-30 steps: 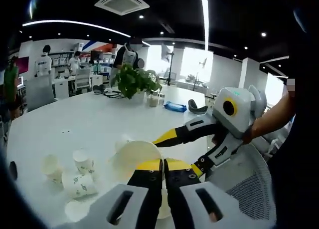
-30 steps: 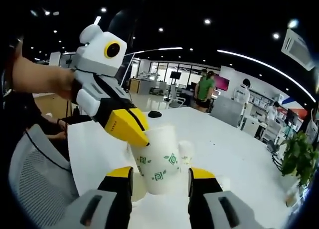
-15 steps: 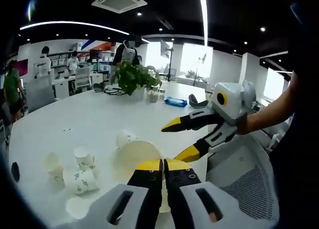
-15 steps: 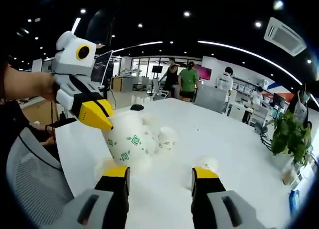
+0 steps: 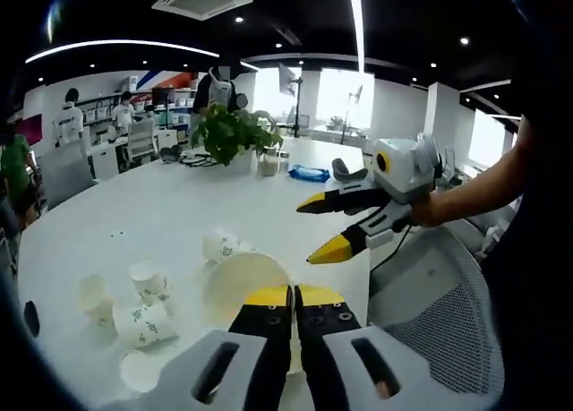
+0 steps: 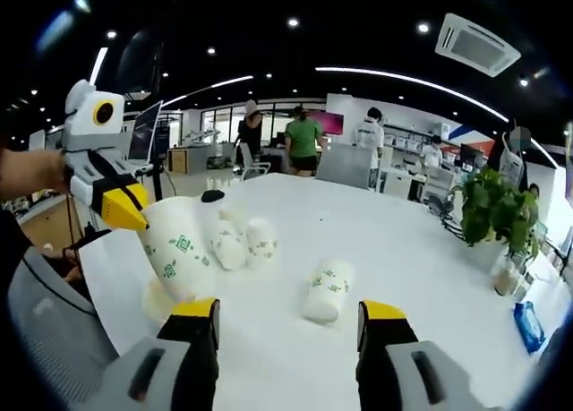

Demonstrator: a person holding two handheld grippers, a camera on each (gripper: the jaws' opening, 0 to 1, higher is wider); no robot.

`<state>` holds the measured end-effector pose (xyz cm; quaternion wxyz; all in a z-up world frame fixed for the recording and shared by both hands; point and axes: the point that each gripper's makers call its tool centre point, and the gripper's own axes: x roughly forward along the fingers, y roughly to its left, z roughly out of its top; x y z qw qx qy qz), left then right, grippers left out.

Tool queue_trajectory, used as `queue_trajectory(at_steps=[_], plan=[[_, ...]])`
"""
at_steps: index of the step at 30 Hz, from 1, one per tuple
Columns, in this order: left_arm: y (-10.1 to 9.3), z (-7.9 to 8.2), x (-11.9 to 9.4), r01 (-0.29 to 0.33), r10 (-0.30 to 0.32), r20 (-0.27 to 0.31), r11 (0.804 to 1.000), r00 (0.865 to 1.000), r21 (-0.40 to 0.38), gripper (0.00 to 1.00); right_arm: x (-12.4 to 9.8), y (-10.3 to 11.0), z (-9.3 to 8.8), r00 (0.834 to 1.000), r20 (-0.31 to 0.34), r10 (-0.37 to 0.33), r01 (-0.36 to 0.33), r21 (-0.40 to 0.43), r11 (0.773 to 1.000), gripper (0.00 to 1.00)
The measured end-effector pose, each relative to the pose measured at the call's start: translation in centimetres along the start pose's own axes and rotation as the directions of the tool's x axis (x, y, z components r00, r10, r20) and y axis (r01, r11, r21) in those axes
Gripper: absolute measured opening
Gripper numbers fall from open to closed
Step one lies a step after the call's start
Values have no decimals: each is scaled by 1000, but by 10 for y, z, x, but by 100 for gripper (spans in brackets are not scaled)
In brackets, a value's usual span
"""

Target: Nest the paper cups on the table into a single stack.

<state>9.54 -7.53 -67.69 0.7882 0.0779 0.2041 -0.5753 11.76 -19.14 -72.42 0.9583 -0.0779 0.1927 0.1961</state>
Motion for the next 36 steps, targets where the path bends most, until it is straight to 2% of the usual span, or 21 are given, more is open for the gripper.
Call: queue_trajectory(at_steps=[5, 15, 25, 36], plan=[[-1, -4, 1, 5, -5, -21, 1000, 1000, 16, 0, -2, 0, -6, 1000, -9, -11, 11, 8, 1000, 65], [-5, -2, -8, 15, -13, -46, 998, 999, 60, 0, -4, -3, -12, 1000, -10, -28, 28, 19, 999, 66], [-11, -13, -12, 40, -31, -97, 995, 995, 97, 0, -4, -5, -20, 999, -21, -42, 43, 37, 998, 68], [-13, -24, -10, 52, -31, -147, 988, 989, 144, 0, -6, -5, -19, 998, -21, -51, 52, 37, 998, 68]])
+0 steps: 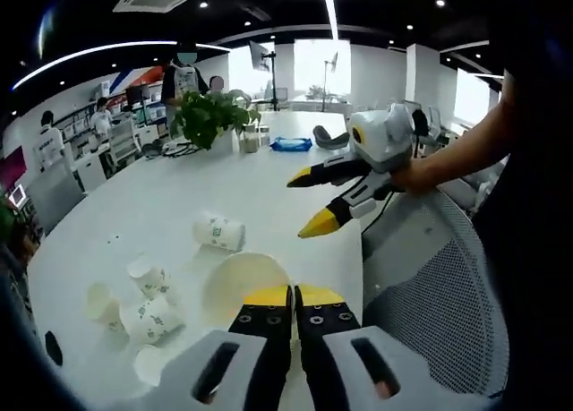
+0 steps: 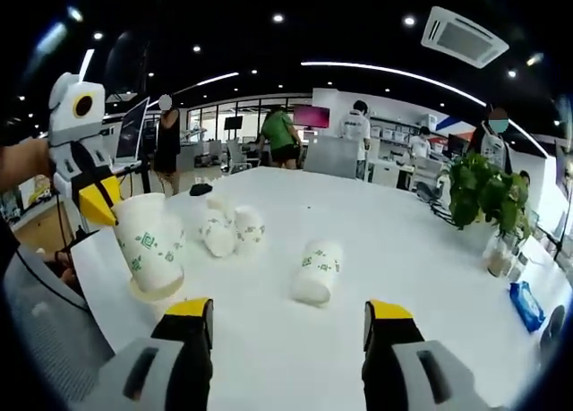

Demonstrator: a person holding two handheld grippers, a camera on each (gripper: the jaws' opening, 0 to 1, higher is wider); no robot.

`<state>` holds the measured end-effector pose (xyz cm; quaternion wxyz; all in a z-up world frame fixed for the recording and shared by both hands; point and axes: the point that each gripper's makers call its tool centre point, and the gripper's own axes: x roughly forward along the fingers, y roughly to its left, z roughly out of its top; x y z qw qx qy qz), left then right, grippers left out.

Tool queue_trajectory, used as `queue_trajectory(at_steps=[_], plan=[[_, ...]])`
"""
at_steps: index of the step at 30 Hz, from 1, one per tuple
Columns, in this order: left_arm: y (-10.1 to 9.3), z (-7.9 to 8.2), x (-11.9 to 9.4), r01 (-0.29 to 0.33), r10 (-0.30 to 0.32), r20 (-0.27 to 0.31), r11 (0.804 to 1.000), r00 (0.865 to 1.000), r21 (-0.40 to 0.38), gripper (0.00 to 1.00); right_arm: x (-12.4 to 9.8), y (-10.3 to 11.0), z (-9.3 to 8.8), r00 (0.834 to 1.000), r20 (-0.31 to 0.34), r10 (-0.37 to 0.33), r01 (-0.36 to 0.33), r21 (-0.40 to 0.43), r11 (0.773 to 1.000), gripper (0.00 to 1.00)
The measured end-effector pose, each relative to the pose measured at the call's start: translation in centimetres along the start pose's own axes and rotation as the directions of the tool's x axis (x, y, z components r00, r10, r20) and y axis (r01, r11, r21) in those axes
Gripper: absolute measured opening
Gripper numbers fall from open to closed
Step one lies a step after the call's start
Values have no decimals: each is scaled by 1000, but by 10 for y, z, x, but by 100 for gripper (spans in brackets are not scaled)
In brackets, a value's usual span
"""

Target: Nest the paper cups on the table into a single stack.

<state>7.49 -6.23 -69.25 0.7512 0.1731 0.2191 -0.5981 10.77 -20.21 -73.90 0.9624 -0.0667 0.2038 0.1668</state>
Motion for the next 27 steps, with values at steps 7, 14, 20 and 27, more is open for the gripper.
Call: queue_trajectory(at_steps=[7, 14, 20, 27], plan=[[-7, -8, 8, 14, -13, -41, 999, 999, 31, 0, 0, 0, 0, 1000, -1, -1, 1, 2, 1000, 68], [-11, -21, 20, 28, -21, -95, 997, 995, 73, 0, 1, -1, -2, 1000, 0, -2, 2, 12, 1000, 67], [-13, -29, 29, 40, -28, -123, 995, 992, 93, 0, 2, -1, -3, 1000, -3, 1, -1, 13, 1000, 67], [-13, -41, 36, 60, -41, -169, 992, 985, 107, 0, 3, -1, -5, 1000, -7, 4, -4, 17, 1000, 66]])
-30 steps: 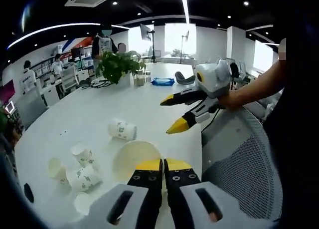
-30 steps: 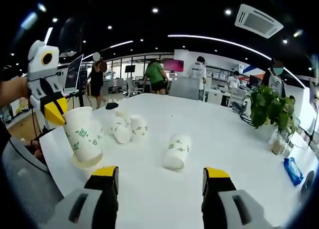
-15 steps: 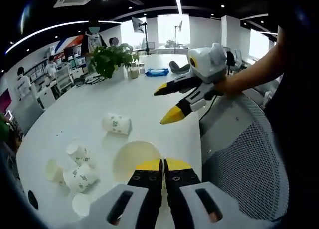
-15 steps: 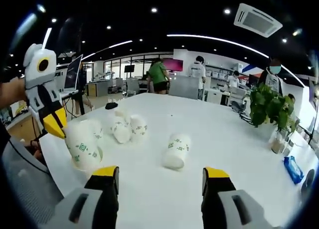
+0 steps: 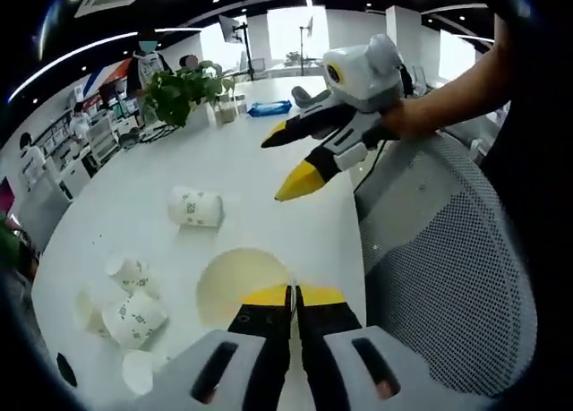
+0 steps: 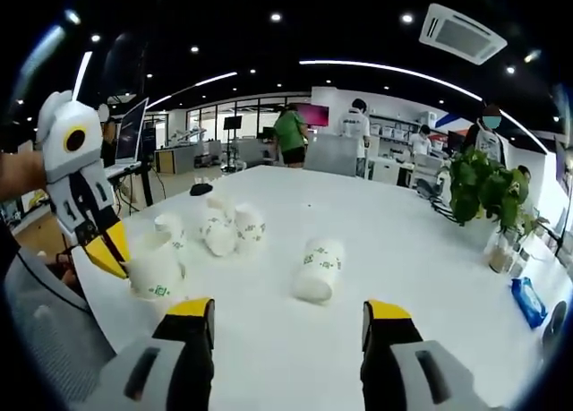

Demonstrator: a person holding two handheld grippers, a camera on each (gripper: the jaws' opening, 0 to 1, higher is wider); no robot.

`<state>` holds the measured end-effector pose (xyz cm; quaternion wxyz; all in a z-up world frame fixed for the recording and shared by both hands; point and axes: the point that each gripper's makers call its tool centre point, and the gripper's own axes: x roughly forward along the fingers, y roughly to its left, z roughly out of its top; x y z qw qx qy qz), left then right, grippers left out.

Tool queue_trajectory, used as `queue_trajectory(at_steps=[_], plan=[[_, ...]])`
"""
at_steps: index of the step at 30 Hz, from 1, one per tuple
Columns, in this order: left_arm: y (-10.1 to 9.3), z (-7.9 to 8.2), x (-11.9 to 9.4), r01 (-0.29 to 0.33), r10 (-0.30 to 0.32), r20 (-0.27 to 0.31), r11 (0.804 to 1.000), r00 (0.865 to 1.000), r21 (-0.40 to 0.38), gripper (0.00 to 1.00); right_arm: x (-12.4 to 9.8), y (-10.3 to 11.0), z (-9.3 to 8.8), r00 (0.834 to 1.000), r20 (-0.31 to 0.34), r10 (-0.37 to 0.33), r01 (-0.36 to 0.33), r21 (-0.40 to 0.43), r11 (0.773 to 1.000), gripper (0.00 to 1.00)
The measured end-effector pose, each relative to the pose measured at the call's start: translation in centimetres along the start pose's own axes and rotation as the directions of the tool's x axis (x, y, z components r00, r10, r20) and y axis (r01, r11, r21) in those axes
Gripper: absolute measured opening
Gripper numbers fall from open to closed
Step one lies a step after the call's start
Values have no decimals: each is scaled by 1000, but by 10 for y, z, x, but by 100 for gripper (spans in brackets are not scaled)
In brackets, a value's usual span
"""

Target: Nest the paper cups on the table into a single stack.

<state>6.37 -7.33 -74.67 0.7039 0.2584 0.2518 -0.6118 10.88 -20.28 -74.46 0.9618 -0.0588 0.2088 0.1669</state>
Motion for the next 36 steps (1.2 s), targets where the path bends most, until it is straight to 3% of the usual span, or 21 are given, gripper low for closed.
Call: queue_trajectory(at_steps=[8, 23, 28, 36], plan=[[-1, -7, 10, 20, -20, -37, 1000, 999, 7, 0, -1, 0, 0, 1000, -1, -3, 3, 6, 1000, 66], [-3, -12, 19, 48, -49, -44, 999, 998, -8, 4, -1, -2, -1, 1000, -6, -9, 9, 12, 1000, 65], [-1, -7, 16, 39, -39, -19, 999, 999, -15, 9, -1, -1, 0, 1000, -1, -7, 7, 19, 1000, 65], [11, 7, 4, -4, 10, 77, 997, 997, -77, 26, -1, 2, 1, 1000, 10, 8, -8, 19, 1000, 65]])
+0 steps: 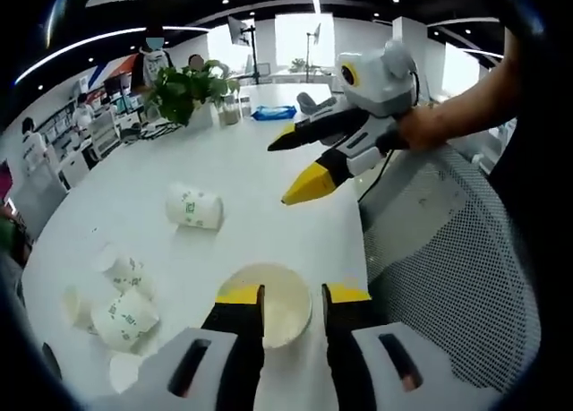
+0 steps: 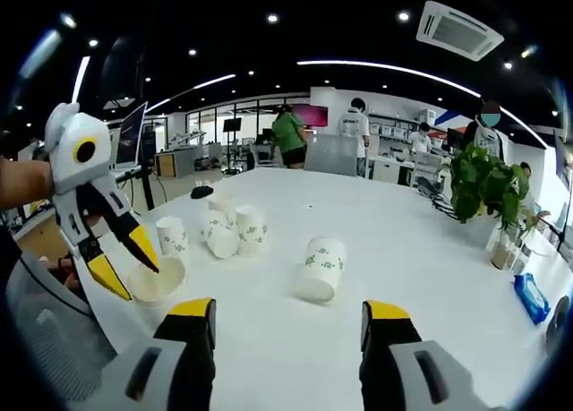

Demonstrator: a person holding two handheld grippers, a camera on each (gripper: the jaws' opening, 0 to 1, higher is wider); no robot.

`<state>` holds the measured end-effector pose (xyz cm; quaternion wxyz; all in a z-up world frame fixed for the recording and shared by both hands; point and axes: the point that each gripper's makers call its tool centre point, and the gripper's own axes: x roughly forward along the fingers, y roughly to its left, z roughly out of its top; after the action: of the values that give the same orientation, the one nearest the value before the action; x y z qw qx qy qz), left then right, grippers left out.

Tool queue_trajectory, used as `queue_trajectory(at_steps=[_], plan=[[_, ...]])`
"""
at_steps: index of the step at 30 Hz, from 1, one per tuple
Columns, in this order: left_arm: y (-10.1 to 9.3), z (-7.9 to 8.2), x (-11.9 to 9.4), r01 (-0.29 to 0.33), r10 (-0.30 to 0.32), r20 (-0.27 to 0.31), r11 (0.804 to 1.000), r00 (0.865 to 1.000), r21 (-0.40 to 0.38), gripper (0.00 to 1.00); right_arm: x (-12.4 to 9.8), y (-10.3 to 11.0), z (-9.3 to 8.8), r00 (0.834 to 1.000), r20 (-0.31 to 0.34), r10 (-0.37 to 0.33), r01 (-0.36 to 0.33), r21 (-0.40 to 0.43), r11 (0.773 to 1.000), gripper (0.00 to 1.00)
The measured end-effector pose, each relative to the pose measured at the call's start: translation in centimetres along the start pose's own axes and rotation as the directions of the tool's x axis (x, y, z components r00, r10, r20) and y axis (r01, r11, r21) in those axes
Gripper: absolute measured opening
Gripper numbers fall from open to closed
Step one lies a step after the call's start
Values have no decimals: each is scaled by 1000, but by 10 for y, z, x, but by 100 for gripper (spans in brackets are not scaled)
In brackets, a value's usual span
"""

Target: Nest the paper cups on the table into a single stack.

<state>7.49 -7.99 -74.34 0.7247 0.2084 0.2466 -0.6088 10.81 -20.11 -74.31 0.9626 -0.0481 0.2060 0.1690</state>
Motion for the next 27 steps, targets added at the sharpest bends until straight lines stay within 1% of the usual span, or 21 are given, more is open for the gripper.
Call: queue_trajectory(at_steps=[1, 4, 8, 14, 17, 19, 21, 25, 27], plan=[[3, 4, -2, -11, 12, 22, 1000, 1000, -16, 28, 0, 0, 0, 1000, -1, 0, 0, -1, 1000, 65], [9, 11, -8, -35, 37, 58, 999, 998, -41, 34, 0, 0, 0, 1000, 1, 1, -1, 1, 1000, 65], [19, 21, -15, -72, 80, 108, 995, 991, -75, 40, 0, 0, 0, 1000, 0, 3, -3, -1, 1000, 65], [37, 26, -26, -126, 142, 150, 986, 978, -108, 48, 0, 1, 0, 1000, 2, 6, -6, 2, 1000, 66], [48, 25, -31, -160, 180, 160, 979, 971, -128, 54, 1, 0, 0, 1000, 2, 7, -7, 2, 1000, 66], [51, 23, -34, -167, 188, 160, 976, 969, -136, 54, 1, 0, 0, 1000, 1, 7, -7, 2, 1000, 66], [59, 20, -38, -190, 212, 157, 971, 965, -143, 56, 1, 0, 0, 1000, 1, 7, -7, 3, 1000, 66], [68, 16, -45, -212, 237, 158, 964, 959, -160, 56, 1, 0, -1, 1000, 1, 7, -7, 5, 1000, 66], [75, 12, -49, -233, 258, 154, 958, 954, -167, 57, 1, 0, -1, 1000, -2, 7, -7, 5, 1000, 66]])
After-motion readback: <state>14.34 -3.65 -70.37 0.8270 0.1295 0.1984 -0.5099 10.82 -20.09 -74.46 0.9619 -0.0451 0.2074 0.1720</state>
